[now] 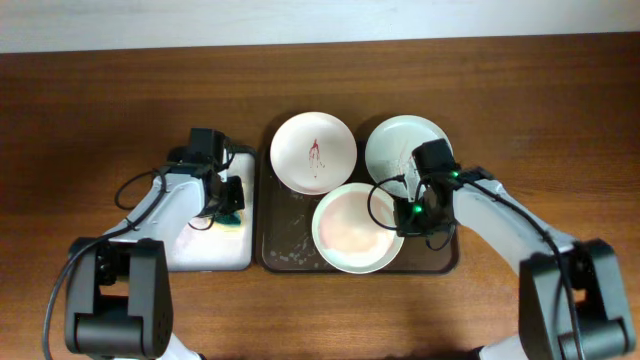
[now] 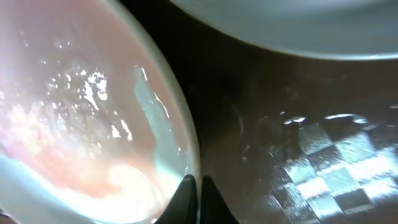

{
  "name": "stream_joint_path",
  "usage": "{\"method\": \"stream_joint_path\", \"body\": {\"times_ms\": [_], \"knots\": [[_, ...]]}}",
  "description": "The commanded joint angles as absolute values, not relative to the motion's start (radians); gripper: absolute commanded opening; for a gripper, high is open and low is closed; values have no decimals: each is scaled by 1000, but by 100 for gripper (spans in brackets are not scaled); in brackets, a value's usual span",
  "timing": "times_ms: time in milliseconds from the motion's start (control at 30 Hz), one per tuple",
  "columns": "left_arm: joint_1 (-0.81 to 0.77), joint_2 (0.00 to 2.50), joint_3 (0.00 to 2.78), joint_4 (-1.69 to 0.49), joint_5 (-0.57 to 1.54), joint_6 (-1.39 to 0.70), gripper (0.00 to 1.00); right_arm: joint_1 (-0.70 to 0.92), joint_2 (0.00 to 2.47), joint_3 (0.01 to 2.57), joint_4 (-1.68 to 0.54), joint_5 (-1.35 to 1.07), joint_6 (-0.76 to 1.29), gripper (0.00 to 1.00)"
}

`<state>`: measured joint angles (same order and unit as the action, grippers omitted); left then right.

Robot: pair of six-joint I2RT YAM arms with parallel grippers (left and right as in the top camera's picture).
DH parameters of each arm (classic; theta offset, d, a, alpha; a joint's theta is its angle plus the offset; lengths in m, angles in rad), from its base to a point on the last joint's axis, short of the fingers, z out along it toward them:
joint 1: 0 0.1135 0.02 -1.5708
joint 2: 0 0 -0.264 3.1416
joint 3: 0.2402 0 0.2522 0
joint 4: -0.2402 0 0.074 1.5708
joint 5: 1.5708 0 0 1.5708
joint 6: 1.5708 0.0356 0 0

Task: Clean dirty plates on tray and stack at the side
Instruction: 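Lift the white plate with the right gripper and set it right of the tray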

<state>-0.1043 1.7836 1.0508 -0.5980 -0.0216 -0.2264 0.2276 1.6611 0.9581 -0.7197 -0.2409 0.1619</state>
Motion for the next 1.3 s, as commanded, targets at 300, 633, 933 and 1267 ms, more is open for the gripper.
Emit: {"method": "stream_joint_path", "body": {"times_ms": [300,633,933,1267], "knots": [[-102,1832,1039,-460,-22,-212,87,476,1356,983,-701,448,178,4],[-102,1827,1085,-453,-22,-210,0,688,1356,990,-630,847,177,4],[-102,1812,1091,-709,-18,-211,69,688,1356,990,-595,843,178,4],[-102,1812,1091,-720,-18,-211,1,688,1340,999,-593,843,177,4]]}}
